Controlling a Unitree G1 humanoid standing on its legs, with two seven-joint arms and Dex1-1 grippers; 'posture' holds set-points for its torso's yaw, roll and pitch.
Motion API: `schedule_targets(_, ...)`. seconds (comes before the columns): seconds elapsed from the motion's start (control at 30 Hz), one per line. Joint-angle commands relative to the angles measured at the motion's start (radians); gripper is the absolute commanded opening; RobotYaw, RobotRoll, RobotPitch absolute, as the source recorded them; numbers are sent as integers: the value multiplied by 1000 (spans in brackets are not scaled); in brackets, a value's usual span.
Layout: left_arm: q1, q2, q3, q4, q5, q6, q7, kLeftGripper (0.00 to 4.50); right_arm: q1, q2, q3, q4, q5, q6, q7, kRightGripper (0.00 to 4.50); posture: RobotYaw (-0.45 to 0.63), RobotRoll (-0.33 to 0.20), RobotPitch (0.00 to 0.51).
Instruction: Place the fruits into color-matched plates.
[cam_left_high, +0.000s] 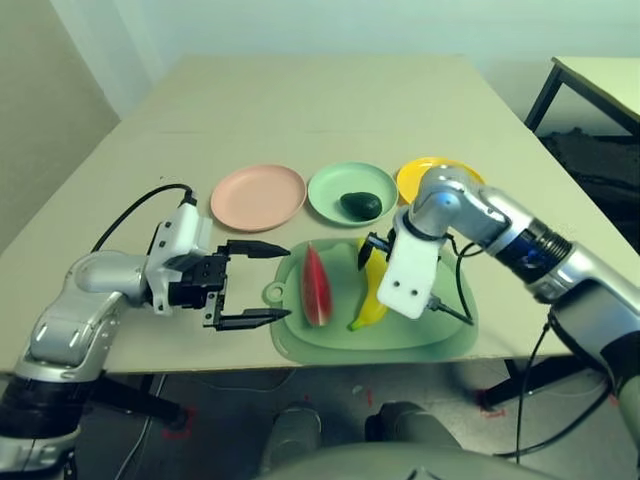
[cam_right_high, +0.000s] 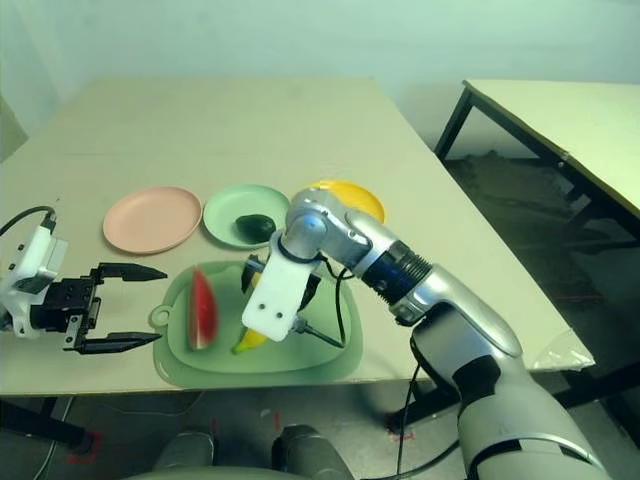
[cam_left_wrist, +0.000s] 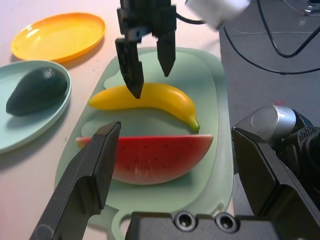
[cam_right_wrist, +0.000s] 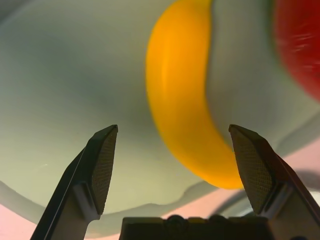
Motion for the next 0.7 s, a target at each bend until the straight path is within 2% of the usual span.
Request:
schedule_targets(0.03, 16, -4, -3, -9, 13, -21, 5, 4500, -10, 33, 20, 53, -37, -28, -23, 4483, 133, 0, 32)
schedule_targets(0.2, 24, -4, -3, 0, 17, -39, 10, 4500, 8, 34, 18, 69, -35, -32, 7, 4483, 138, 0, 36)
schedule_targets(0.23, 25, -4, -3, 2, 17, -42, 11, 4500, 10, 22, 17, 69, -31, -36, 19, 4306, 136, 0, 37)
schedule_targets(0.3, 27, -4, -3, 10, 20, -51, 10, 4500, 11, -6, 12, 70, -23, -37, 47, 3876, 135, 0, 37)
schedule_targets(0.5, 37, -5, -6, 21, 26, -71, 9, 4500, -4, -76, -31, 98, 20, -13, 88, 1741, 124, 0, 35)
schedule_targets(0.53, 38, -5, -5, 22, 26, -72, 10, 4500, -16, -84, -45, 115, 26, -12, 89, 1623, 122, 0, 35)
schedule_targets(0.7, 23, -22, 7, 32, -5, -50, 27, 4500, -108, -91, -137, 228, 60, 46, 65, 1623, 111, 0, 37)
